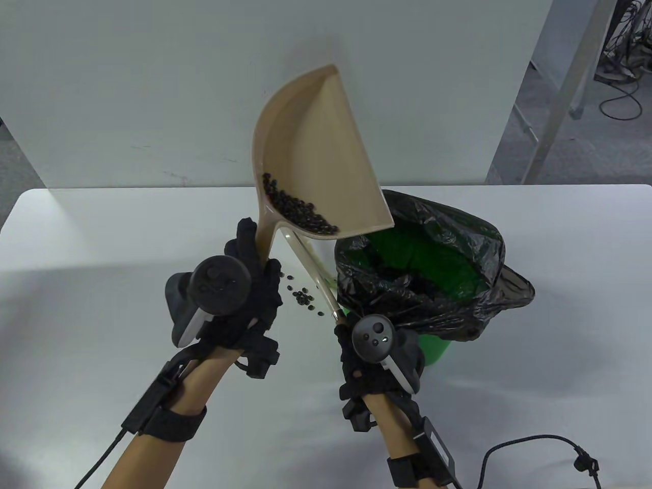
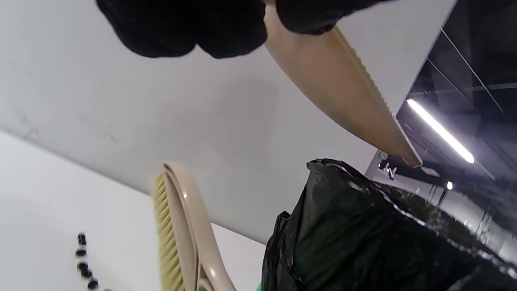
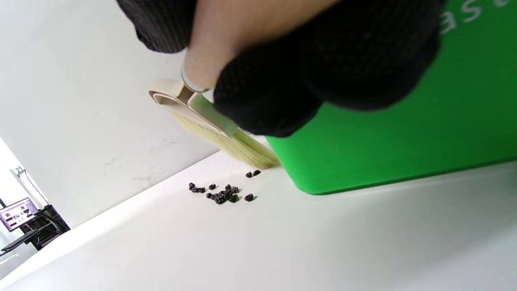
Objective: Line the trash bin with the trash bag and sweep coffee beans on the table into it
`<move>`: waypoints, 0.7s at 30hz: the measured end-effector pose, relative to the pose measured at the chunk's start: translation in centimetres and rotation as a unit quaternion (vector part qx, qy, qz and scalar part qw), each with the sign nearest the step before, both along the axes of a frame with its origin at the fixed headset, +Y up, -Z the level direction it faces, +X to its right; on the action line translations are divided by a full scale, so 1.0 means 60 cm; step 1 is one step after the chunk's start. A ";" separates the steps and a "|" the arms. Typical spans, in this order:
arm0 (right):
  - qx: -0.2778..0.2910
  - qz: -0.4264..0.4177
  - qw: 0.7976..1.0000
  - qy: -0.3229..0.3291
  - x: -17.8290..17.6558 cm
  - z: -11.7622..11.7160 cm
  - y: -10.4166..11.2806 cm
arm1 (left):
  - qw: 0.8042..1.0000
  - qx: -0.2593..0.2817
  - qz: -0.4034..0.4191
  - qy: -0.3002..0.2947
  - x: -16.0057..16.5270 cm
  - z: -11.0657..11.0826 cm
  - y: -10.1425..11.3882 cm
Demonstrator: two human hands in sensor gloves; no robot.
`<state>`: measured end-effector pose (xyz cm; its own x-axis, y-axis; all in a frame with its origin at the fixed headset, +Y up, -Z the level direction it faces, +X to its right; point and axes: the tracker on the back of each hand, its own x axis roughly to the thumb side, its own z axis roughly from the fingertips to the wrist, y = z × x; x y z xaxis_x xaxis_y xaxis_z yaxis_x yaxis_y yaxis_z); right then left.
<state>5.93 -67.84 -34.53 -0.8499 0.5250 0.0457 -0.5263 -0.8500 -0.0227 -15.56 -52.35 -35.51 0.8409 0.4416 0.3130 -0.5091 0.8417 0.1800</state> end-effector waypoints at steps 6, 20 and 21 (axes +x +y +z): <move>0.000 0.002 1.000 0.001 0.000 -0.001 0.000 | 0.985 0.084 -0.151 0.024 0.061 -0.002 0.020; 0.000 0.002 1.000 -0.002 0.000 0.000 -0.001 | 0.959 0.184 -0.211 0.045 0.063 0.027 0.018; 0.000 0.001 1.000 -0.002 0.000 0.000 -0.001 | 0.963 0.176 -0.198 0.045 0.056 0.026 0.017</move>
<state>5.94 -67.90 -34.53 -0.8512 0.5231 0.0426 -0.5243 -0.8512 -0.0250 -12.19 -51.35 -33.97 0.9526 -0.0387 0.3018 -0.1297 0.8455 0.5180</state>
